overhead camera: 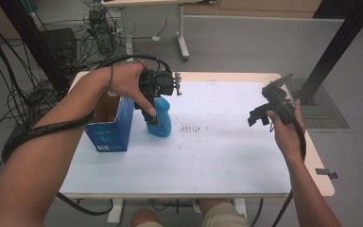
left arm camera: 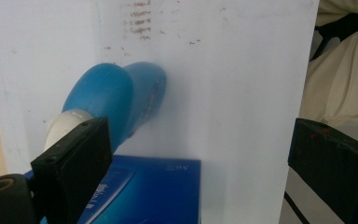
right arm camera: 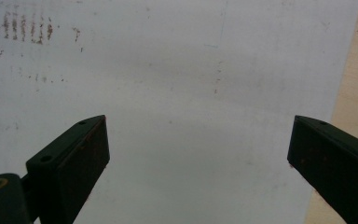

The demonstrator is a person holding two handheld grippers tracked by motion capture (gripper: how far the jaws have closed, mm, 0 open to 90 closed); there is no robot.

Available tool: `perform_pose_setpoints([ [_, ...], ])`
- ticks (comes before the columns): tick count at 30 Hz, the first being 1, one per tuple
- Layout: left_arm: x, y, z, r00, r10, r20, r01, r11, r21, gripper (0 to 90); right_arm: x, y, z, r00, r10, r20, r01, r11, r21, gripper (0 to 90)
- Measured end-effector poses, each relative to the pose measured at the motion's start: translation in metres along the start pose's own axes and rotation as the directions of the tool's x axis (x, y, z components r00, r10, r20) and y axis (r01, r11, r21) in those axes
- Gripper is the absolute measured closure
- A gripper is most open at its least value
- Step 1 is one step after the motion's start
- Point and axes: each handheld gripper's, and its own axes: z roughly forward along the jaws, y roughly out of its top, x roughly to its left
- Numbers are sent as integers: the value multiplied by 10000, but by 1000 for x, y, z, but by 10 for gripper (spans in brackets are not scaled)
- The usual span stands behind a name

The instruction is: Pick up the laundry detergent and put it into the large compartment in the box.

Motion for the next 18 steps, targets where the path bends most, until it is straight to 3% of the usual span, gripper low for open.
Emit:
perform_pose_setpoints([
  [18, -2, 3, -1, 10000, 38, 65, -39, 10000, 54, 70, -3, -3, -1, 10000, 41, -26, -41, 10000, -50, 55],
])
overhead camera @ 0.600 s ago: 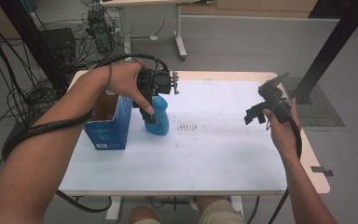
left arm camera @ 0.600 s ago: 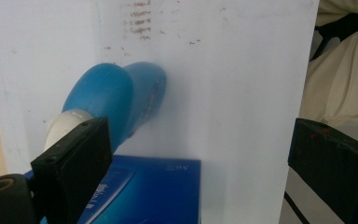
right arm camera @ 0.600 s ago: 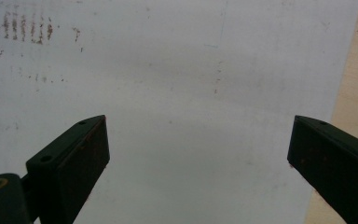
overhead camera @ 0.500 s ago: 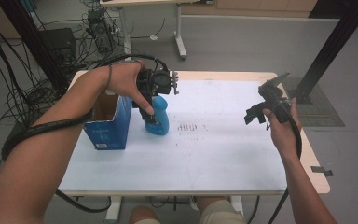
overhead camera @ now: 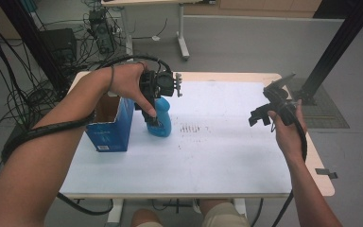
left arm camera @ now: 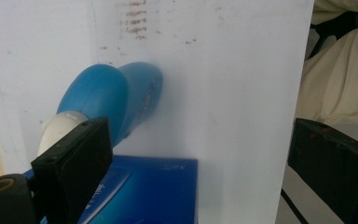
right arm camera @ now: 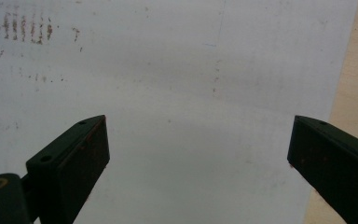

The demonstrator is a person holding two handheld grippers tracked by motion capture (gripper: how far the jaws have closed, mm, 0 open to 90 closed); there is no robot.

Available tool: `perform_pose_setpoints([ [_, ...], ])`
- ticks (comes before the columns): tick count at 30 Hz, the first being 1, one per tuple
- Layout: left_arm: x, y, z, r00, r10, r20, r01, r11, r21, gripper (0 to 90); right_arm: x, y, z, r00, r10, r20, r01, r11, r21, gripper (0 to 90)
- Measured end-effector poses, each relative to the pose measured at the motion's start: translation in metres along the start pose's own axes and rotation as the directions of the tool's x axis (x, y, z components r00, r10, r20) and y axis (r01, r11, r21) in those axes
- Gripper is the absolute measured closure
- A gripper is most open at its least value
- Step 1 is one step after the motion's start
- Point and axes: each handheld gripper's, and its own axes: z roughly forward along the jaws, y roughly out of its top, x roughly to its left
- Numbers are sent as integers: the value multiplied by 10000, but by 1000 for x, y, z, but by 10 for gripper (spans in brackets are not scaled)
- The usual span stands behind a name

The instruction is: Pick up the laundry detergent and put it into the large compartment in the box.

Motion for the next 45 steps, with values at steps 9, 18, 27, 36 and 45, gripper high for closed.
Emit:
perform_pose_setpoints([
  [9, 0, 1, -3, 10000, 6, -40, -5, 10000, 30, 70, 1, -2, -2, 10000, -37, -2, 37, 9999, -101, 55],
  [18, 2, 1, -4, 9999, -27, -147, 27, 10000, 36, 70, 1, -4, -3, 10000, -55, 46, 56, 9999, -89, 55],
  [27, 11, 3, -5, 9997, -11, -259, 15, 9999, 164, 69, -1, -6, -7, 10000, -43, 49, 43, 9999, -137, 56],
  [36, 24, -3, -4, 9986, -236, -465, 242, 9996, 141, 68, 1, -7, -8, 9999, -60, 98, 62, 9999, -142, 56],
  [45, 36, -2, -2, 9986, -197, -487, 199, 9998, 41, 68, 6, -8, -6, 9998, -172, 141, 173, 9998, -75, 55],
])
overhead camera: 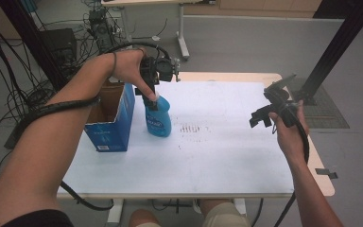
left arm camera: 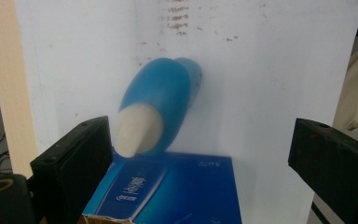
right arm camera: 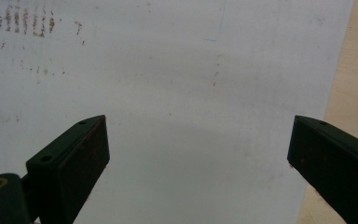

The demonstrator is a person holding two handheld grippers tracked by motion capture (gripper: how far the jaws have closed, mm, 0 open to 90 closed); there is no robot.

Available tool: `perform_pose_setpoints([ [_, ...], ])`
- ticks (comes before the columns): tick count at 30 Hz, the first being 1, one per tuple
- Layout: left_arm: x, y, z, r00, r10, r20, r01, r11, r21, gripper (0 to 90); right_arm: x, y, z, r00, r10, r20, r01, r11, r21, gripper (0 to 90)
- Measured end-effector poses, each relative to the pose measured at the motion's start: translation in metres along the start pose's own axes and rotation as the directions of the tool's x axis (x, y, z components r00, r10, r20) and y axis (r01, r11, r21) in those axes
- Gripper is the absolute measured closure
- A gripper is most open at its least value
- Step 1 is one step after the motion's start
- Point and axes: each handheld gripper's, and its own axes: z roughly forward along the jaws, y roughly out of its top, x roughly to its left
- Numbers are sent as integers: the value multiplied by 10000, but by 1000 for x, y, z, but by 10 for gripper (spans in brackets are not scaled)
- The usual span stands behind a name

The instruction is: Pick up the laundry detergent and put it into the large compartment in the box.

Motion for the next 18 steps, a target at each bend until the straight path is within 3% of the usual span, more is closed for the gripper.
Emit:
perform_pose_setpoints([
  [18, 33, -3, 7, 9993, -365, 17, 365, 9993, -28, 68, 3, 0, -2, 10000, -42, 46, 42, 10000, 21, 56],
])
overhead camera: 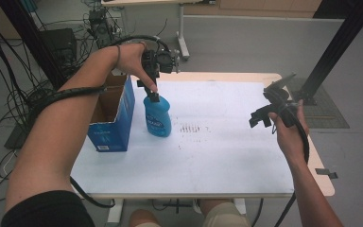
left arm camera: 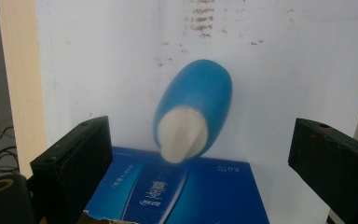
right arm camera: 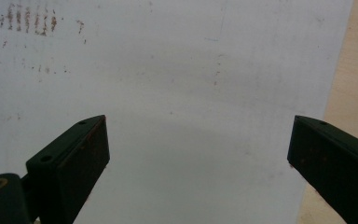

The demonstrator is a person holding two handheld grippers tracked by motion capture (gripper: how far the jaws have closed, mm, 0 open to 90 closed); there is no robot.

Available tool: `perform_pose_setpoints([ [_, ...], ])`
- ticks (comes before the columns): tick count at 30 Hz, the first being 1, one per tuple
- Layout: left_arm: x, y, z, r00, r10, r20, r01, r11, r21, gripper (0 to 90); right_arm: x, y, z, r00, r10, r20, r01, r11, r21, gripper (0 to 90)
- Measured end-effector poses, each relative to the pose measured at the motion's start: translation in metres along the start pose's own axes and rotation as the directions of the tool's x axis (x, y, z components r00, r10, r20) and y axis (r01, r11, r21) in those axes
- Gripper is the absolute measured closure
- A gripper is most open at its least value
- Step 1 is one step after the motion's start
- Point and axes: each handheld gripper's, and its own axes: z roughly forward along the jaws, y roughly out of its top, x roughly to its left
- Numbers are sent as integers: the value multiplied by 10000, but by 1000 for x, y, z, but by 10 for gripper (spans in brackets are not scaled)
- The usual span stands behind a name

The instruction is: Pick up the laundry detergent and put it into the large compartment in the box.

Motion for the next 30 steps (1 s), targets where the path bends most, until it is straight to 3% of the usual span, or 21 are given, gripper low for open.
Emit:
perform_pose_setpoints([
  [4, 10, 2, 3, 9999, -84, 135, 84, 10000, 27, 68, 1, 0, 0, 10000, 10, 46, -10, 10000, 13, 55],
  [13, 19, 5, 7, 9998, -15, 220, 15, 10000, 16, 66, -3, 0, 0, 10000, 95, -21, -95, 9999, 40, 55],
  [30, 19, 3, 8, 9995, 13, 315, -15, 10000, 85, 64, -2, -1, -1, 9999, 101, -57, -101, 9999, -19, 55],
])
